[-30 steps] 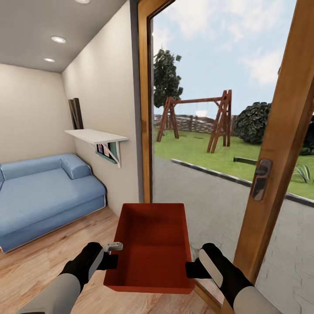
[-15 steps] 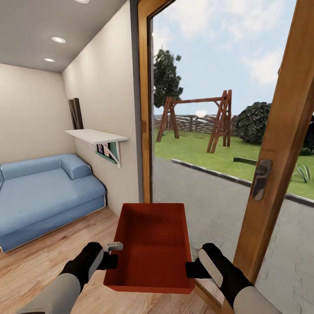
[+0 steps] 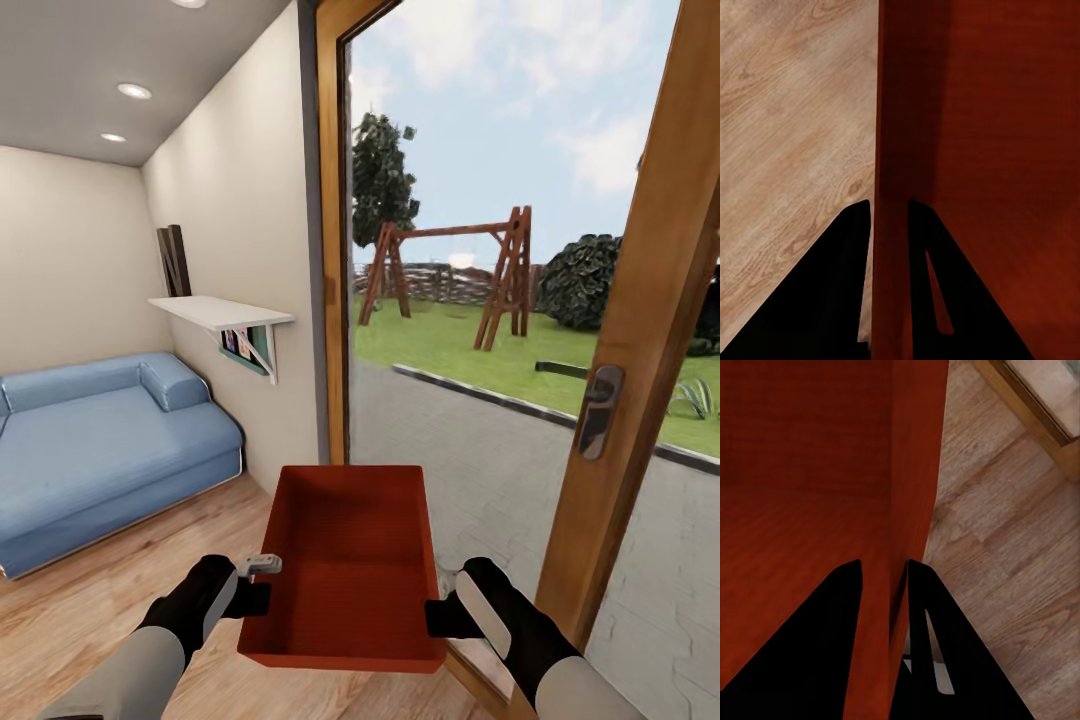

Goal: Move the two storage containers from the living room to the garage. In the garage, place one container on the floor and stack the other container on top of it (either order is fine).

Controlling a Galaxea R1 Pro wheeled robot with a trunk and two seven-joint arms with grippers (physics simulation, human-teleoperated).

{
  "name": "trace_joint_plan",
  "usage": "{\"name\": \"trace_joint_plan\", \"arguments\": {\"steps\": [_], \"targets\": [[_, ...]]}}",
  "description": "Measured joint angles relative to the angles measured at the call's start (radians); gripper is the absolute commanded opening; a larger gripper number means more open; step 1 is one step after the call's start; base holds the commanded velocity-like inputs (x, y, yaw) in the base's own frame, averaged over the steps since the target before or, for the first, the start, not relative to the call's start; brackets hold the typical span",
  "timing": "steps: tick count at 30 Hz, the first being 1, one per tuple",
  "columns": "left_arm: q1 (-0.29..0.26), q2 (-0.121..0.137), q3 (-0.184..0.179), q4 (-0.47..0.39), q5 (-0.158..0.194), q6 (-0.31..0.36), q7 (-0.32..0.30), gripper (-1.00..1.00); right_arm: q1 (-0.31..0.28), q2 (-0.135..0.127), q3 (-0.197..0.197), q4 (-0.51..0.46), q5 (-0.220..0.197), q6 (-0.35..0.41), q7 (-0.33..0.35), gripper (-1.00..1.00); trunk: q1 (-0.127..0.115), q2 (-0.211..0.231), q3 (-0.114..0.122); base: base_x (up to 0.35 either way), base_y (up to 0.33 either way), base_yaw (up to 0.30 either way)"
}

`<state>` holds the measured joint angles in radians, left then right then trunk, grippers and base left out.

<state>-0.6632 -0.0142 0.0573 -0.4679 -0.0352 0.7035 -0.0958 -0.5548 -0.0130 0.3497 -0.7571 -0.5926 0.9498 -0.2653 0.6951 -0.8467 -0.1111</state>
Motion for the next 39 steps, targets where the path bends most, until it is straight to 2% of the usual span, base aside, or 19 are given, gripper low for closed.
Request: {"name": "trace_joint_plan", "arguments": {"steps": [9,39], "targets": [[0.000,0.002,-0.003,-0.001,0.005,0.001,0.000,-1.00,0.000,0.000,0.000,0.000,0.000,-0.001,0.000,-1.00,0.000,0.000,-0.001,0.000,0.000,0.096],[0.000,0.002,-0.002,0.000,0.005,0.001,0.000,-1.00,-0.001,0.001,0.001,0.001,0.001,-0.001,0.000,-1.00,0.000,0.000,-0.015,0.000,0.000,0.269]]}}
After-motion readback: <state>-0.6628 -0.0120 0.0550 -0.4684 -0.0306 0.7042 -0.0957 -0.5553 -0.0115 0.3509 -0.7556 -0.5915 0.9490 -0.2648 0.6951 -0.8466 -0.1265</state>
